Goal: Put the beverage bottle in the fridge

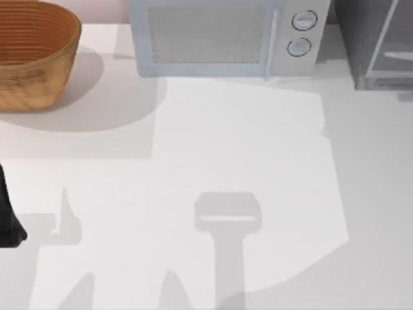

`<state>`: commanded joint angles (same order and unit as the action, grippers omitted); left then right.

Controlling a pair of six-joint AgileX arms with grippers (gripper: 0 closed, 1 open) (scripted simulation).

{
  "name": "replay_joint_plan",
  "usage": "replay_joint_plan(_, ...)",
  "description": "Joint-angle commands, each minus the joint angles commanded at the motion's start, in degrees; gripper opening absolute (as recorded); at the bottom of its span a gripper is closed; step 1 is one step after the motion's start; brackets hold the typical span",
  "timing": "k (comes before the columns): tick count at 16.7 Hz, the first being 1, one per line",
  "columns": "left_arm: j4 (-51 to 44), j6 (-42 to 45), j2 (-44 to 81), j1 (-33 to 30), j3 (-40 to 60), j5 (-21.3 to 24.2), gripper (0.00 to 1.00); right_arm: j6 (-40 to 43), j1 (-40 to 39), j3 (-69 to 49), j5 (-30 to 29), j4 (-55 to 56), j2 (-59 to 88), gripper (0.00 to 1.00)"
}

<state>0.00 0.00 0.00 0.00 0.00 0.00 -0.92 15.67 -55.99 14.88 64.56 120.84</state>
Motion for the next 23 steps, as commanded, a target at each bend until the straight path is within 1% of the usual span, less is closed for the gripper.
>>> replay_joint_plan(2, 0.0, 0.0, 0.0, 0.0, 0.0, 0.0, 1.0, 0.01, -0.11, -0.91, -0.08, -0.43, 0.69, 0.01)
replay_joint_plan(4, 0.0, 0.0, 0.0, 0.0, 0.0, 0.0, 1.0, 0.06, -0.35, -4.23, -0.5, -2.02, 2.89, 0.01)
replay_joint_plan(11, 0.0, 0.0, 0.0, 0.0, 0.0, 0.0, 1.0, 0.13, -2.5, -26.0, -2.45, -11.8, 13.52, 0.01)
replay_joint_plan(13, 0.0, 0.0, 0.0, 0.0, 0.0, 0.0, 1.0, 0.14, -2.78, -28.67, -2.91, -13.59, 15.03, 0.01)
replay_joint_plan(17, 0.0, 0.0, 0.0, 0.0, 0.0, 0.0, 1.0, 0.14, -2.82, -29.09, -3.01, -13.9, 15.26, 0.01)
replay_joint_plan(23, 0.0, 0.0, 0.0, 0.0, 0.0, 0.0, 1.0, 0.14, -2.82, -29.09, -3.01, -13.9, 15.26, 0.46)
